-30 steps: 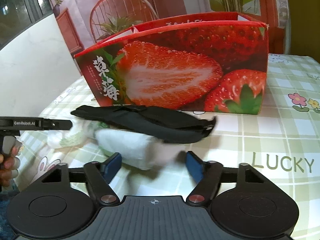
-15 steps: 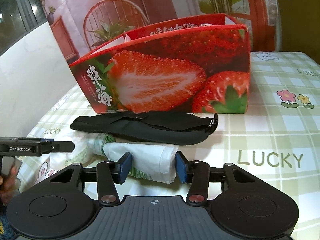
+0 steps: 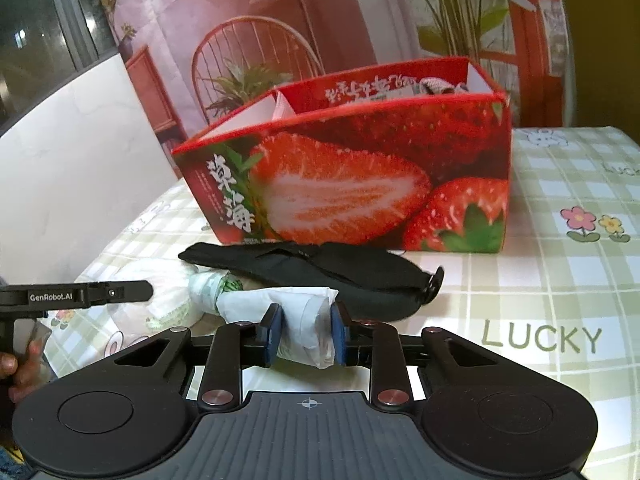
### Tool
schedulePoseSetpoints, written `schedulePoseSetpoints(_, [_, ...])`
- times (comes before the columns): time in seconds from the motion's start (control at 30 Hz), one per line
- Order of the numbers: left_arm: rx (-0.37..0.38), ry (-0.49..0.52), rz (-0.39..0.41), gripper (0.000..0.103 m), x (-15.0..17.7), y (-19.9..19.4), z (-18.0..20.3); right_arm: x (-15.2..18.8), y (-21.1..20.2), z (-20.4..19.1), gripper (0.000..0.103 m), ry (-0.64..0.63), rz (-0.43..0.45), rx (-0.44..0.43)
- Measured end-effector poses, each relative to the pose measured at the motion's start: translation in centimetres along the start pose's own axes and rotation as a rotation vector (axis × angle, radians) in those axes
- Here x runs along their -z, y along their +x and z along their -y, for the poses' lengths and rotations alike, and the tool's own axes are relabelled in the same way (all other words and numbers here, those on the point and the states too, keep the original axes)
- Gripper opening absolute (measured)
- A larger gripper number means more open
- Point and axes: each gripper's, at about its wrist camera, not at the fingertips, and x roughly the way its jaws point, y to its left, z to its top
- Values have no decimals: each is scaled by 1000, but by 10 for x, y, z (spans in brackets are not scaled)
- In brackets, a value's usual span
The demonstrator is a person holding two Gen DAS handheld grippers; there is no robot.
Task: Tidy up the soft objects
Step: 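Lift the white bundle with both tools and carry it over the box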
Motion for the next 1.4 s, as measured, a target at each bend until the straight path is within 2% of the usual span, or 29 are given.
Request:
schedulePoseSetpoints(0.37, [14, 103, 136, 30, -22, -39, 31, -10, -35, -10, 24, -41, 113, -6])
schedulePoseSetpoints(0.6, [42, 147, 180, 29, -40, -47, 51, -19, -55, -8, 24, -53, 183, -1])
schedulePoseSetpoints(1.03, [88, 169, 197, 29, -74, -29, 66, -45, -70, 10, 24, -45, 269, 20])
schedulePoseSetpoints(1.4, [99, 206, 192, 29, -130, 18, 87, -96, -57, 36, 24, -45, 314, 56])
